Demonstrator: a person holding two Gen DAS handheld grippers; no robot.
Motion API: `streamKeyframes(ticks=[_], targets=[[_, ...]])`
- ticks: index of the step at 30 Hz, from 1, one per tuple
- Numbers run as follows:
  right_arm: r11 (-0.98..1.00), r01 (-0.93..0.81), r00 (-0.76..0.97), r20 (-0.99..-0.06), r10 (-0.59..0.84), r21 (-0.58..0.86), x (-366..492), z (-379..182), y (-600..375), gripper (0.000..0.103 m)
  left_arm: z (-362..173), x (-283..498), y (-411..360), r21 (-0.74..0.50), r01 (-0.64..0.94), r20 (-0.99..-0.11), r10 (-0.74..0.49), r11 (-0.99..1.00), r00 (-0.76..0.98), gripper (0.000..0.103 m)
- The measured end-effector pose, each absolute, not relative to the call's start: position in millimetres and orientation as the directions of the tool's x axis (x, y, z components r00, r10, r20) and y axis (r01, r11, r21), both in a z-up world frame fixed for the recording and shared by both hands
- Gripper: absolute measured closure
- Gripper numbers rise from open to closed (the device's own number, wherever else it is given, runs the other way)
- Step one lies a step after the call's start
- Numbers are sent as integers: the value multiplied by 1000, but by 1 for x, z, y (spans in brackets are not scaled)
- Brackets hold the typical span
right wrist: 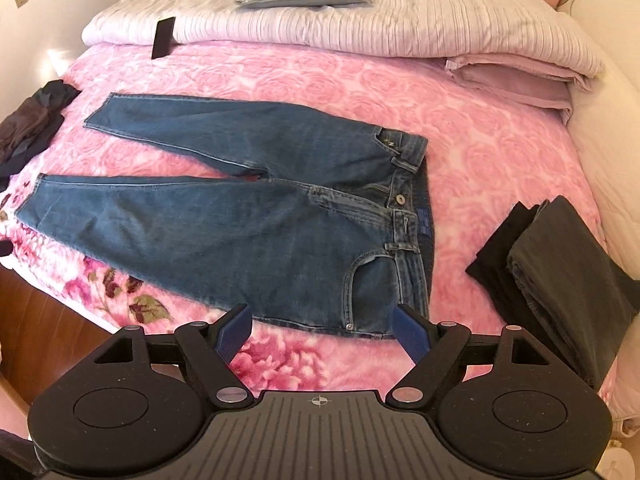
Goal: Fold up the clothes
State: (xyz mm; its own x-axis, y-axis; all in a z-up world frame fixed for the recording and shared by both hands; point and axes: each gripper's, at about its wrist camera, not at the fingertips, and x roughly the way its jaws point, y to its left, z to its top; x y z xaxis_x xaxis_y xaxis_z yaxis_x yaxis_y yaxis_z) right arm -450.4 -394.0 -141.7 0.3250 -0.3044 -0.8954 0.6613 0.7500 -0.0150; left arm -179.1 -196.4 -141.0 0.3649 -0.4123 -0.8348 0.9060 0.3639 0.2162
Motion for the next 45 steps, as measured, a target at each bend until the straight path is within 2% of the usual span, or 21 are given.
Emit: streamKeyframes(ticks=[23,45], targets=[[725,689,309,-900,-308,-11,-439,-145,-380,22,-149,-162,-180,264,899,-839,-376,349,392,29],[698,716,282,-907,-313,-18,-470,-149,-384,22,-148,-168,-161,288,880,-836,-348,378,424,29]])
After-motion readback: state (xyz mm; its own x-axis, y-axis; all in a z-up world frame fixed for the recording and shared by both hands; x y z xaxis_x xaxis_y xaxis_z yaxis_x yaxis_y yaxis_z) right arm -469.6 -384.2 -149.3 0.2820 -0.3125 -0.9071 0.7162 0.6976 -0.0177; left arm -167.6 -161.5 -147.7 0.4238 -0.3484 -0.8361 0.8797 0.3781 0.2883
